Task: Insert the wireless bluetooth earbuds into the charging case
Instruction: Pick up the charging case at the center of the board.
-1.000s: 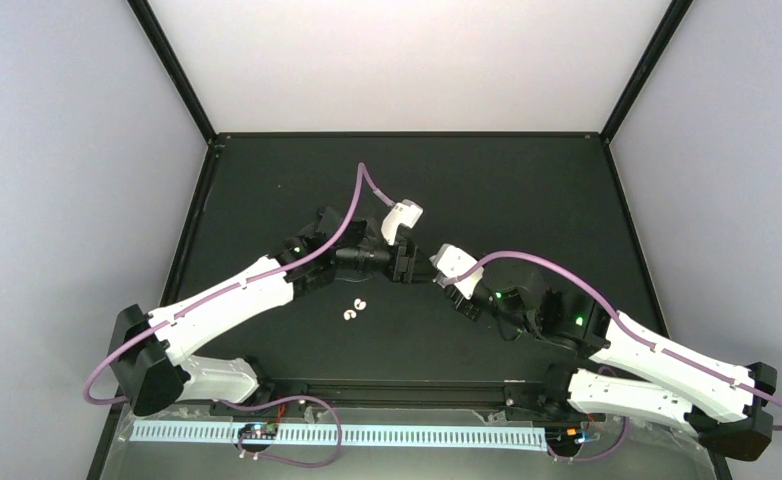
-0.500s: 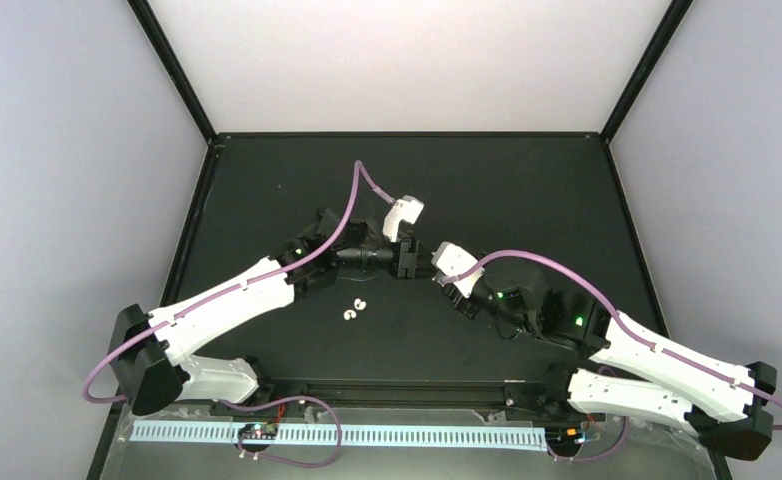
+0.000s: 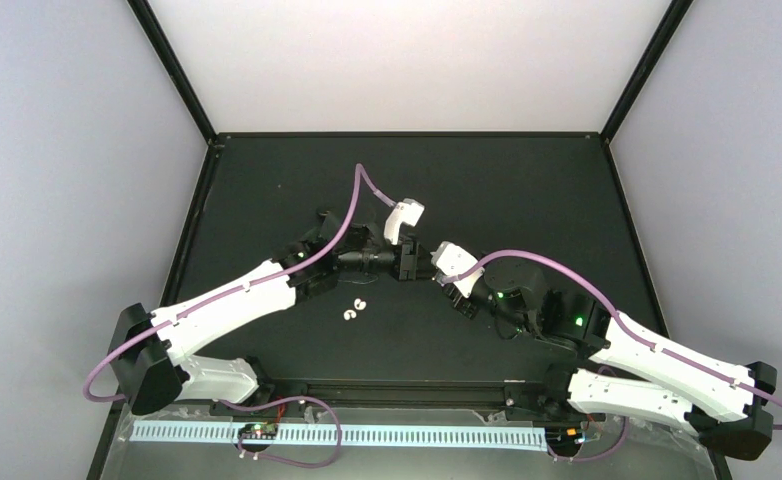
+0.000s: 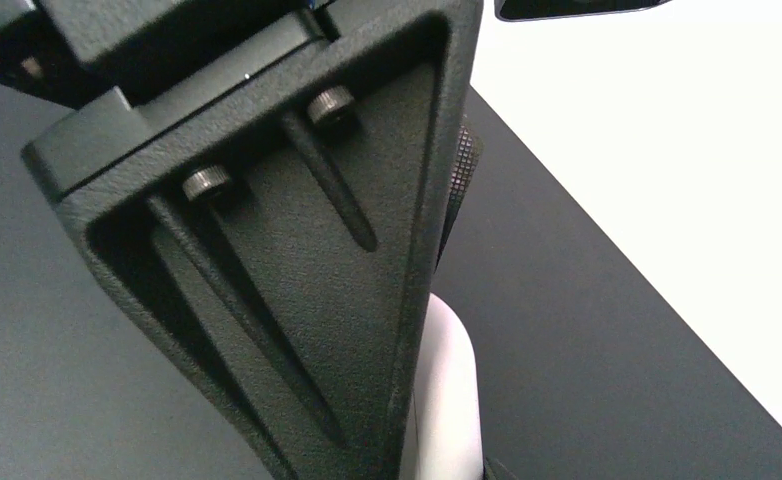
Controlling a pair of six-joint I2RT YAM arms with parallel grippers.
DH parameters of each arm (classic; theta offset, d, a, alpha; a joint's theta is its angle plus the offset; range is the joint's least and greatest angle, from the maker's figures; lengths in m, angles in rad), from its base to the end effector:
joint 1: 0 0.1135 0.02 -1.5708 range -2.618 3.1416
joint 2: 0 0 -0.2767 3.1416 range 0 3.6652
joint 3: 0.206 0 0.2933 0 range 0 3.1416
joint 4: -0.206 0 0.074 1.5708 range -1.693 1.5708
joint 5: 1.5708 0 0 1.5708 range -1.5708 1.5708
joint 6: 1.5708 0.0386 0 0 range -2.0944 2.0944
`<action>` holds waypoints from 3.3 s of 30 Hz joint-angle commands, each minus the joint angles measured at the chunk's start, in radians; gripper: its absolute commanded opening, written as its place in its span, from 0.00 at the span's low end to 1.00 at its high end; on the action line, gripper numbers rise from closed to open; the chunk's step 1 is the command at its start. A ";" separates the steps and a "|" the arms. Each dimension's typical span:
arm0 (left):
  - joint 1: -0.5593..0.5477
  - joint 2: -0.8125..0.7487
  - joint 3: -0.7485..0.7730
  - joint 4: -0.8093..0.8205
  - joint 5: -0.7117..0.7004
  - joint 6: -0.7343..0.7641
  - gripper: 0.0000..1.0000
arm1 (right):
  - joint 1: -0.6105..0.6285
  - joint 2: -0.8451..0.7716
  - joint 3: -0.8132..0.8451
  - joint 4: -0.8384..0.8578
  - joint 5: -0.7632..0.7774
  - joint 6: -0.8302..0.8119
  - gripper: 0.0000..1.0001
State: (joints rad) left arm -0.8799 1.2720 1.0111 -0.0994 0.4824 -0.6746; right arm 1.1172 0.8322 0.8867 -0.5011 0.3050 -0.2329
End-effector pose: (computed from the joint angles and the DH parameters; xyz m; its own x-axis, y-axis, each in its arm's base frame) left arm 0.1982 -0.2678 0.3237 -0.7746 0.0686 -0.6287 0.6089 0.3493 -0.7122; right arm 0.1055 0.1900 0.3458 -0.0137 -0.5304 -0.8476 -0.7624 0.5540 -0.3344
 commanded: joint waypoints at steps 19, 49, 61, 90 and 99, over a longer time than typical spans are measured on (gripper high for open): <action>-0.007 -0.075 -0.043 0.067 -0.001 0.043 0.02 | 0.007 -0.010 0.084 0.022 -0.107 0.092 0.61; 0.013 -0.461 -0.142 0.189 0.344 0.539 0.02 | -0.038 0.036 0.322 0.078 -0.735 0.404 0.62; 0.012 -0.465 -0.118 0.217 0.392 0.506 0.01 | -0.038 0.056 0.322 0.043 -0.752 0.383 0.54; 0.011 -0.458 -0.120 0.231 0.354 0.453 0.25 | -0.037 0.041 0.255 0.169 -0.767 0.435 0.10; 0.011 -0.454 -0.134 0.261 0.322 0.410 0.38 | -0.037 0.004 0.212 0.243 -0.728 0.447 0.09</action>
State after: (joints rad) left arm -0.8700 0.8143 0.8528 0.1074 0.8288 -0.2375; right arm 1.0782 0.8524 1.1160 -0.3336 -0.4423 0.2035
